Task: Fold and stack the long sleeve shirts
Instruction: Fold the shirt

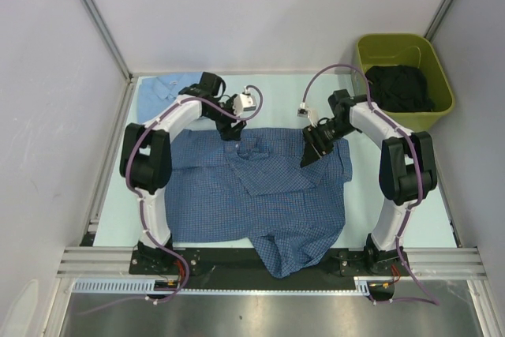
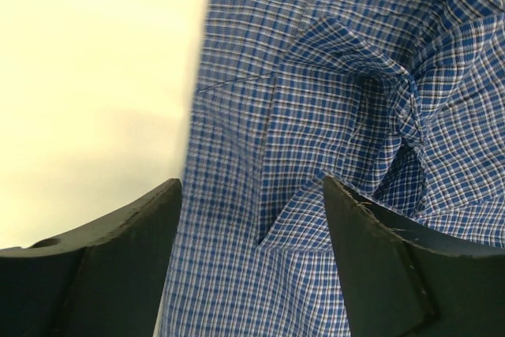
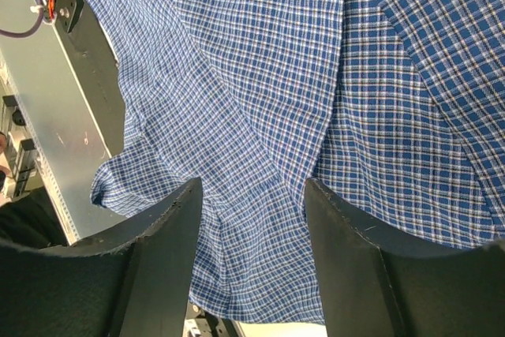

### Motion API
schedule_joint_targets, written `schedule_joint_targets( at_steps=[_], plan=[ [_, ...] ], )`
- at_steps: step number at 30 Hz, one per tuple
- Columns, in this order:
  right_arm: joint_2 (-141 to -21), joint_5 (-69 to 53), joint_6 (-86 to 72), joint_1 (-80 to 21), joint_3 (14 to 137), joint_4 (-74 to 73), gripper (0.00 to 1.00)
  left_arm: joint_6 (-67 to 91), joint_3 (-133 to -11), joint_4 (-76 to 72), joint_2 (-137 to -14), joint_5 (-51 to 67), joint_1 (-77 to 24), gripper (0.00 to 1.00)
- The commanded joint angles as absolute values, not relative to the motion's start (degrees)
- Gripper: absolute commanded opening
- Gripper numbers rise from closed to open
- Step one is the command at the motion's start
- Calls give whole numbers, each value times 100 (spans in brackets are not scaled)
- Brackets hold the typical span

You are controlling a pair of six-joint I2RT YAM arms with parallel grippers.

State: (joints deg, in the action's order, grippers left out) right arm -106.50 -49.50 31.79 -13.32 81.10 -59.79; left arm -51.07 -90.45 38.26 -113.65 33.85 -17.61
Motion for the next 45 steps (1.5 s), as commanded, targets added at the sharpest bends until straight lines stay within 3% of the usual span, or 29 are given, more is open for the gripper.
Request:
schedule_joint_targets(
  at_steps=[1,7,9,13,17,19,30,35,39,45],
  plan=[
    [-10485,-4948,3120,-1327,7955,-5757,59,-5571,-9518,4560,-11689,3841,-1819,77],
    [-10512,-4939,3103,-1318,7805,-5678,58,-5397,-9764,4684,-12120,3805,-1854,73],
    [-10477,-4913,3111,-1310,7778,-5669,58,-5405,-9730,4693,-12129,3850,-1872,66],
    [-10468,-4878,3129,-1257,7770,-5669,58,-5432,-9686,4772,-12050,3902,-1881,41],
    [-10485,-4904,3146,-1204,7743,-5669,59,-5546,-9650,5123,-11945,3946,-1881,6],
    [-10477,-4922,3155,-1169,7708,-5634,58,-5598,-9554,5247,-11866,3894,-1872,0],
    [-10353,-4869,3199,-1116,7646,-5616,59,-4503,-8966,4300,-10786,3630,-1679,0],
    [-10345,-4816,3234,-1064,7778,-5616,65,-3763,-8667,4087,-10319,3455,-1416,0],
    [-10485,-4738,3278,-993,8111,-5677,72,-3088,-8009,3806,-9959,3261,-1082,0],
    [-10731,-4667,3392,-949,8542,-5880,74,-2128,-6919,2989,-9229,3147,-343,0]
  ],
)
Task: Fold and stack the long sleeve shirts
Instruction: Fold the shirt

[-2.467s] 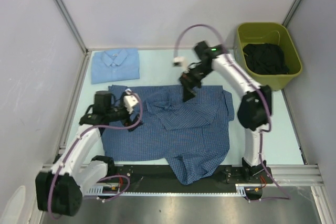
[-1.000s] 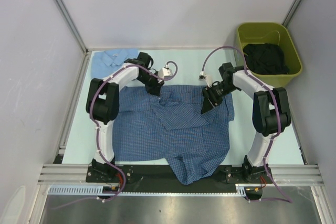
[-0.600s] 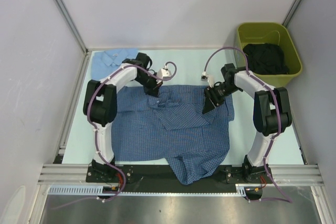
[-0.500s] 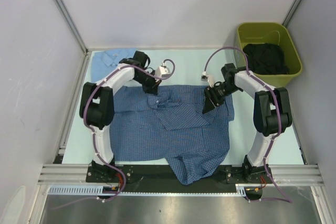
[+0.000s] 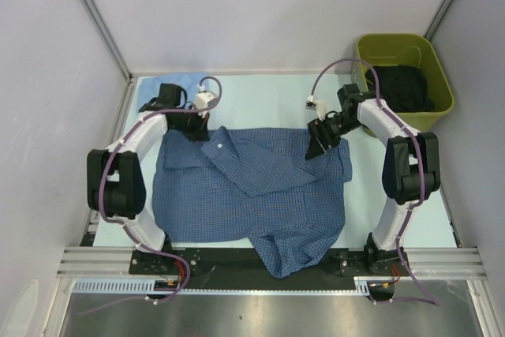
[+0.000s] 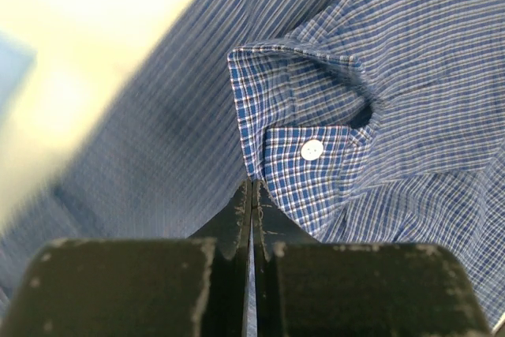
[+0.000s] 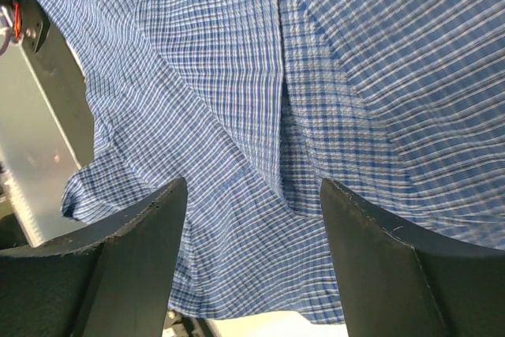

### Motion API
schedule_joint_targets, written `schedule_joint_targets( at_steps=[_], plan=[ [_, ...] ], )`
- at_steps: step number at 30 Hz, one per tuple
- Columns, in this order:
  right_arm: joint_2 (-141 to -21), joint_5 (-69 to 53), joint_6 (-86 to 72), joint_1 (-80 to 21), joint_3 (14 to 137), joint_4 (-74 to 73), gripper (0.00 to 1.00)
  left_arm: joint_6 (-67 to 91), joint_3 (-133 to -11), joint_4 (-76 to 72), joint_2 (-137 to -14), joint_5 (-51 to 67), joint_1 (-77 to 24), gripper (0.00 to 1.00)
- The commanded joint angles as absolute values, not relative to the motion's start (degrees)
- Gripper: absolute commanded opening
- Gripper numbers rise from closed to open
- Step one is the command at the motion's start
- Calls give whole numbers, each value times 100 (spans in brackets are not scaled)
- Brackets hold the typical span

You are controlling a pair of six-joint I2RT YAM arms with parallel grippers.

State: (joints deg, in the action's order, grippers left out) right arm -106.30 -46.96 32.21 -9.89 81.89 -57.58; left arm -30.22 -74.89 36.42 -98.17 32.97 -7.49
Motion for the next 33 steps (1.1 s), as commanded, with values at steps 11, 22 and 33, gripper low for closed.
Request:
schedule_joint_targets(
  at_steps=[11,22,33],
  plan=[
    [-11065,-4500,3375,-949,8684,-5818,74,-1723,-5415,1785,-8149,2602,527,0],
    [-11004,-4000,3129,-800,8710,-5573,71,-1881,-5422,1712,-8700,1837,808,0],
    [-11223,-2664,3015,-519,9307,-4879,65,-3005,-5994,2751,-8516,3138,1222,72]
  ],
)
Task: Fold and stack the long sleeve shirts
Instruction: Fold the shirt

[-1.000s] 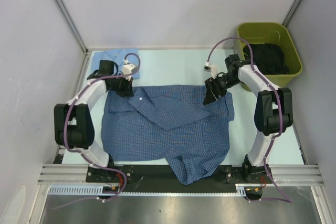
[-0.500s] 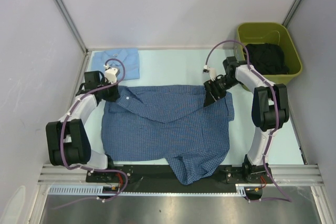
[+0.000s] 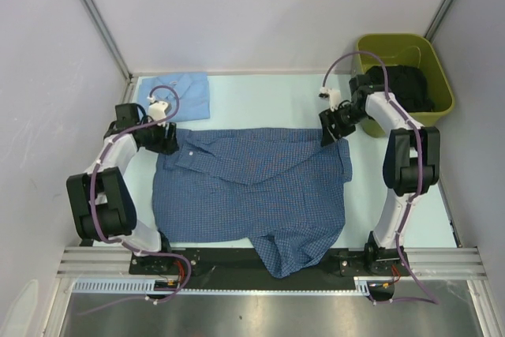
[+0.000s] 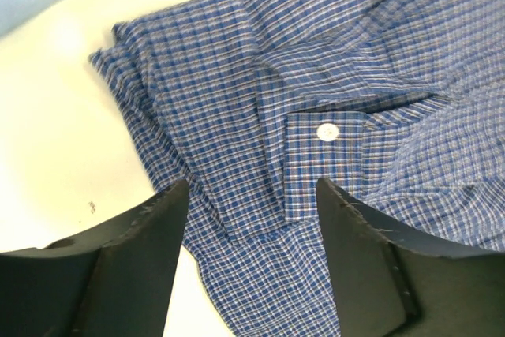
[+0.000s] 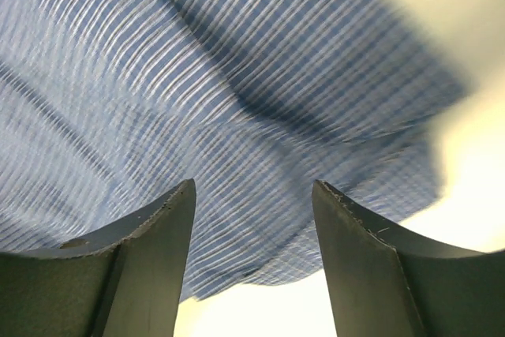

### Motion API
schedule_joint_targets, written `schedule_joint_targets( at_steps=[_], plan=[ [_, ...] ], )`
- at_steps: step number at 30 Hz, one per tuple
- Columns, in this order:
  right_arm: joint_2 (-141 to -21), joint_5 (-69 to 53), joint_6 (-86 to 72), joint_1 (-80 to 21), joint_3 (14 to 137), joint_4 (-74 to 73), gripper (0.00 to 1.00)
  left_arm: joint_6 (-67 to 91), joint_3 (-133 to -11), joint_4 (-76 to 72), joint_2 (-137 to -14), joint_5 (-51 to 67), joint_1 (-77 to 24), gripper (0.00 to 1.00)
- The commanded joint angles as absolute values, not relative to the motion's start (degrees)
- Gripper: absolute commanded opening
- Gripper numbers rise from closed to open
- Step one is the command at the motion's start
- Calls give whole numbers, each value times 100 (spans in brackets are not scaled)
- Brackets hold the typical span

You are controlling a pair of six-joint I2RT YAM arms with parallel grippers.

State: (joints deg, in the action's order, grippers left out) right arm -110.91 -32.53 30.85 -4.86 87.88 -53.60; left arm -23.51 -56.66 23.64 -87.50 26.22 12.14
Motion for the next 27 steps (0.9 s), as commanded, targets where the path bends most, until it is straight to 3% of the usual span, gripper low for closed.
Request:
schedule_joint_targets(
  at_steps=[1,7,16,19,21,22,27],
  plan=[
    [-11415,-2602,3006,-527,9482,-4765,65,-3197,-6064,2881,-8586,3077,1213,72],
    [-12110,-2119,3303,-676,10186,-4579,66,-4059,-6924,3523,-9447,2716,1222,72],
    [-12805,-1697,3963,-949,10521,-4781,62,-4017,-7928,3780,-10292,2777,1301,70],
    [-12902,-1574,4139,-984,10407,-4816,45,-3964,-7928,3709,-10345,2786,1327,70],
    [-12929,-1433,4244,-1002,10345,-4799,9,-3929,-7936,3691,-10388,2812,1345,69],
    [-12955,-1346,4236,-1002,10310,-4677,0,-3894,-7954,3674,-10406,2821,1362,69],
    [-13121,-748,4078,-941,10581,-4027,0,-3709,-7989,3569,-10520,2856,1371,69]
  ],
)
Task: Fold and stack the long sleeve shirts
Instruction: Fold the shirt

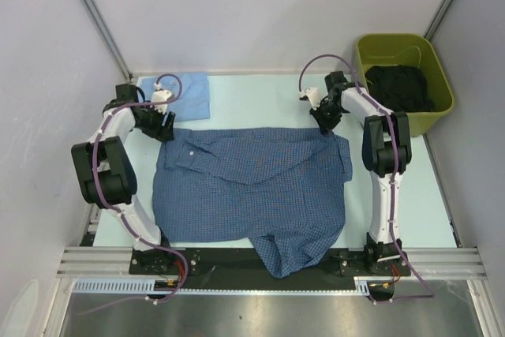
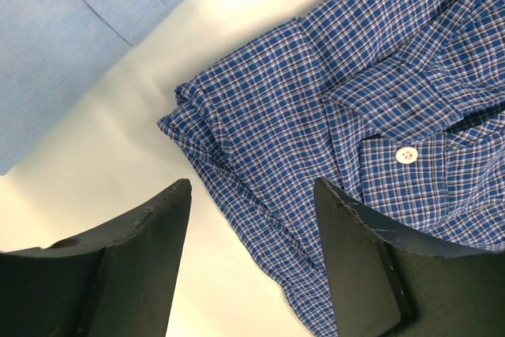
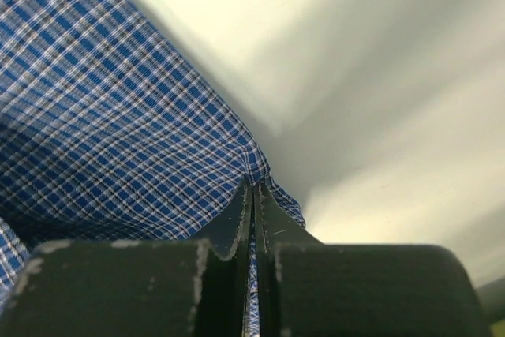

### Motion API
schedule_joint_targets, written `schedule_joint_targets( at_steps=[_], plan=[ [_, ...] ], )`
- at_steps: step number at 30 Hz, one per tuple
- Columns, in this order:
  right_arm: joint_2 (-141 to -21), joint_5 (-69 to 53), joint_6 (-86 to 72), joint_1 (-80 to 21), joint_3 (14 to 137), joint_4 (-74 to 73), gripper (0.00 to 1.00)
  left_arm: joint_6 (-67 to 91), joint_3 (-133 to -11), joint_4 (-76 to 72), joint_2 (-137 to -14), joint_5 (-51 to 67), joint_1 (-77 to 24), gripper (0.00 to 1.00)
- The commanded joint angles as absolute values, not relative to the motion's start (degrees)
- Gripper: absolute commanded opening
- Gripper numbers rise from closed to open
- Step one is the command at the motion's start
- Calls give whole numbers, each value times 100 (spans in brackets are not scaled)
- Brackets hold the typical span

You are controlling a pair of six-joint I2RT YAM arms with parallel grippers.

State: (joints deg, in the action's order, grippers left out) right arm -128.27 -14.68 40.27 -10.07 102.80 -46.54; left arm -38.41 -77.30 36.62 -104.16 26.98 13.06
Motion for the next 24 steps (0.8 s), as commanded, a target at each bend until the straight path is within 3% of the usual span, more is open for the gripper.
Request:
schedule_joint_targets(
  at_steps=[1,7,11,18,22,24],
  plan=[
    [-13192,-686,4017,-888,10730,-3991,0,-3639,-8007,3586,-10547,2900,1371,68],
    [-13597,-387,3990,-800,11698,-4034,0,-3279,-8060,3419,-10670,2927,1371,66],
    [-13456,-518,4078,-782,11514,-4087,0,-2945,-8095,3095,-10626,3102,1362,59],
    [-13298,-545,4113,-870,11118,-3964,0,-3260,-8876,3199,-11126,2901,731,57],
    [-13315,-527,4113,-888,11153,-3973,0,-3296,-9674,3541,-11706,2462,536,43],
    [-13307,-519,4131,-888,11171,-3981,0,-3252,-9799,3638,-11900,2312,492,42]
  ],
)
